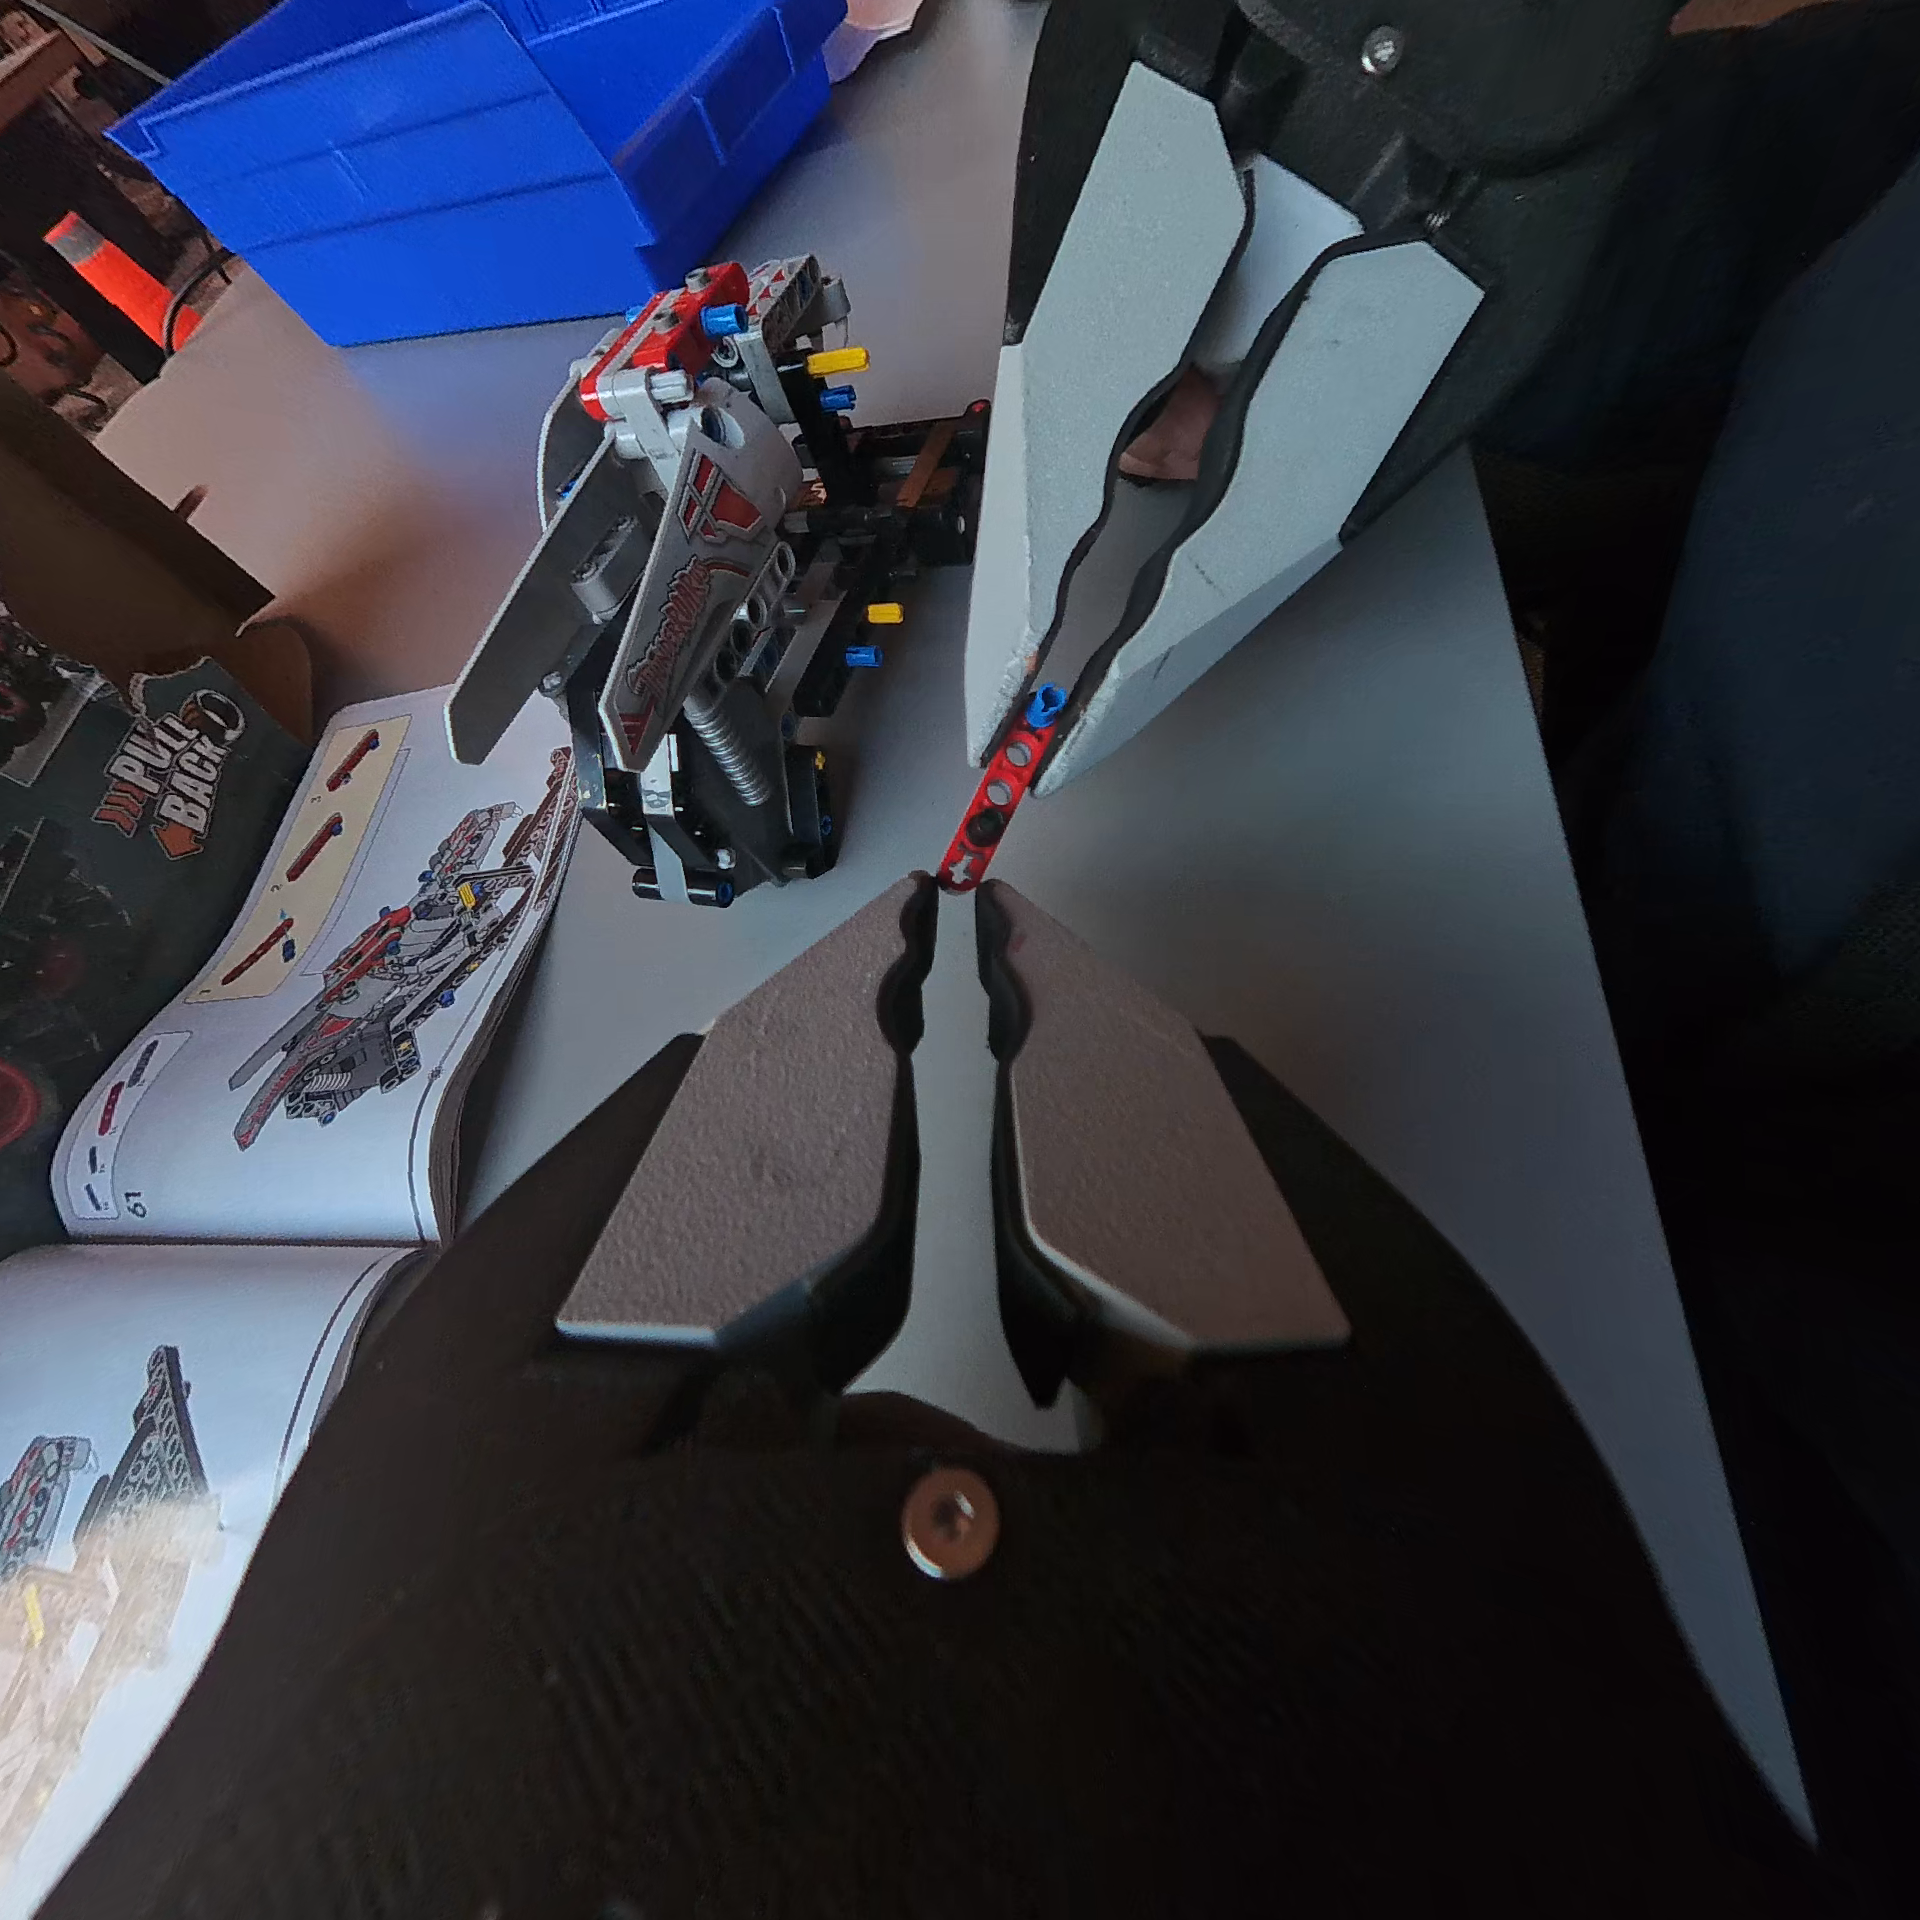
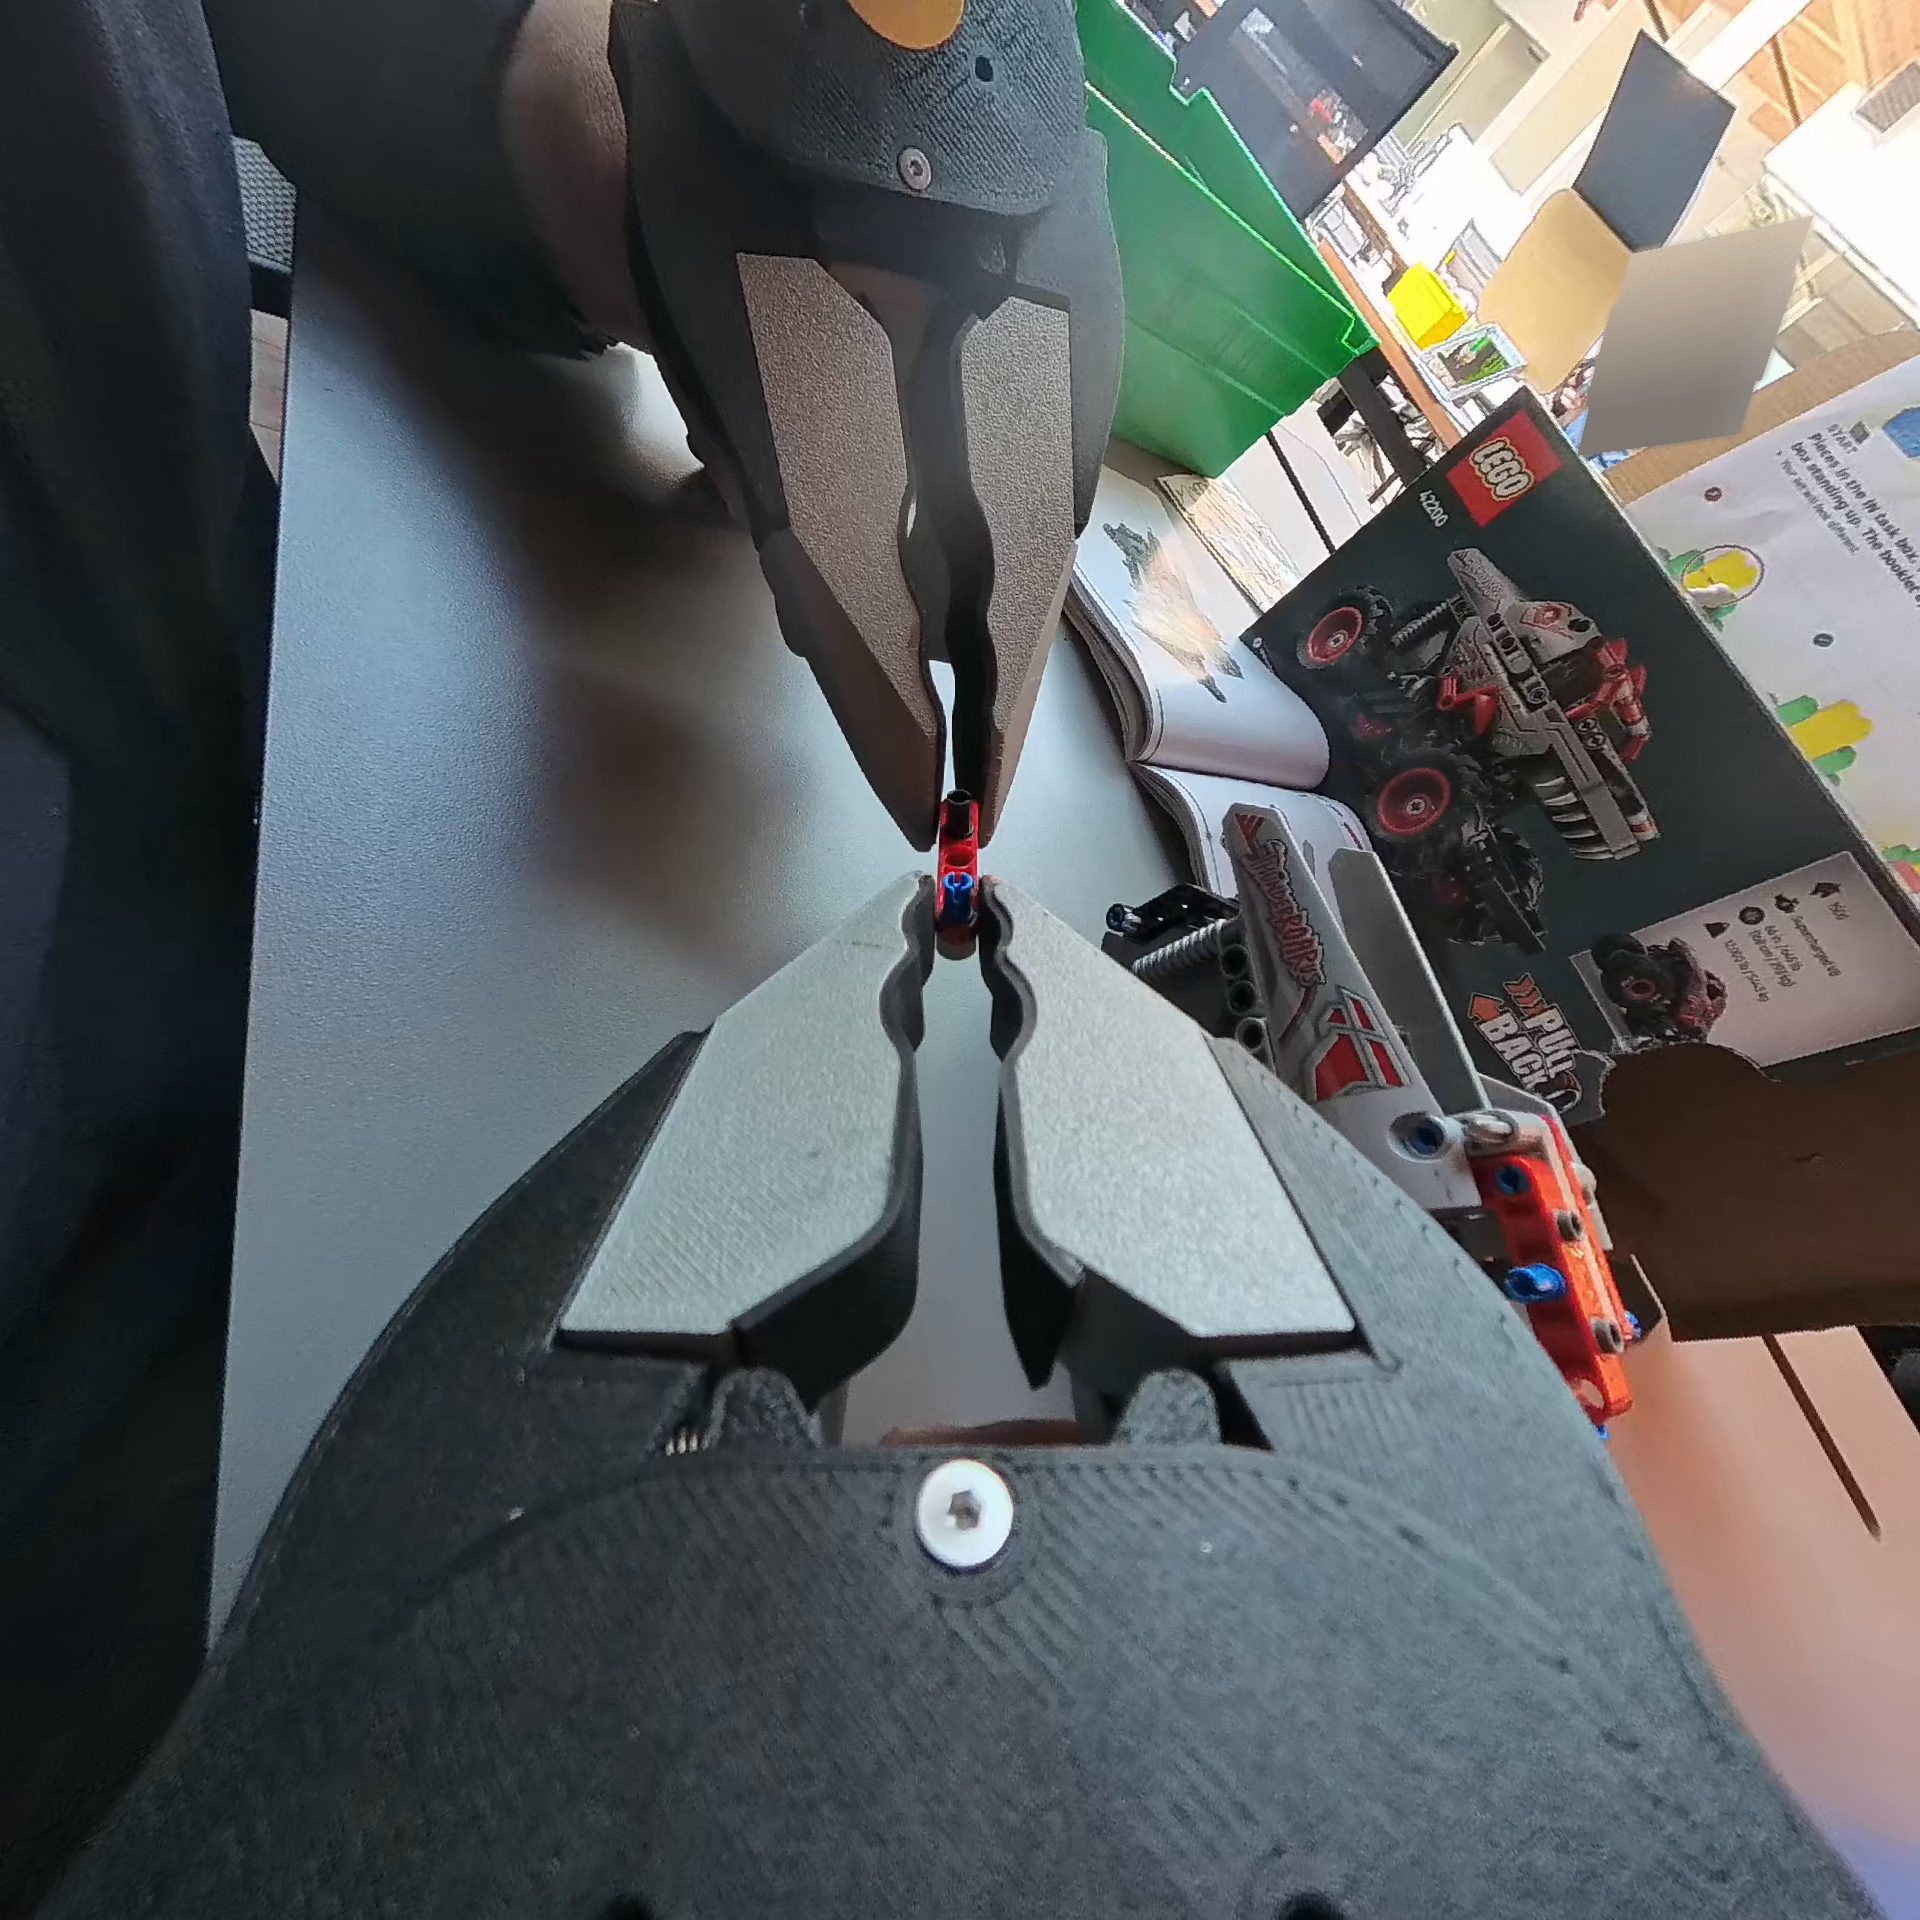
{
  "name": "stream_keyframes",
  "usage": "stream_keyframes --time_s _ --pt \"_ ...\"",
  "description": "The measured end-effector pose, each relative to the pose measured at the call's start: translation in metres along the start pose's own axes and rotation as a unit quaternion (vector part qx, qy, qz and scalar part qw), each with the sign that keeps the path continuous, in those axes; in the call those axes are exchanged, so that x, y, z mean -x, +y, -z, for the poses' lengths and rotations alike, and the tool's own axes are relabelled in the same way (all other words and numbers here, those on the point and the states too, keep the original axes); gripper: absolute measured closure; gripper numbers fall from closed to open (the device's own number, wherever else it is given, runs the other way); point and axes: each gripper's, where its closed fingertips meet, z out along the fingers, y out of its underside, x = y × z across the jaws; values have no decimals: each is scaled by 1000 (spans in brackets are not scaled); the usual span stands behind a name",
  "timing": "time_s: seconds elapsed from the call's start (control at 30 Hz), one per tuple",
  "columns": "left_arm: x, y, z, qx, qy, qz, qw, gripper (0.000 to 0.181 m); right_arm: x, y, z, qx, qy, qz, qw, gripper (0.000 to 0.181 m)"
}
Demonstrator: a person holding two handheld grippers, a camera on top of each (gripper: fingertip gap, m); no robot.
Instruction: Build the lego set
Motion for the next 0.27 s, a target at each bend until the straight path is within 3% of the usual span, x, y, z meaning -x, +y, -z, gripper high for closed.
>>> stream_keyframes --time_s 0.03,0.27 --pt "0 0 0 0 0 0 1000 177 0 0 0 0 0 0 1000 177" --pt "0 0 0 0 0 0 1000 177 0 0 0 0 0 0 1000 177"
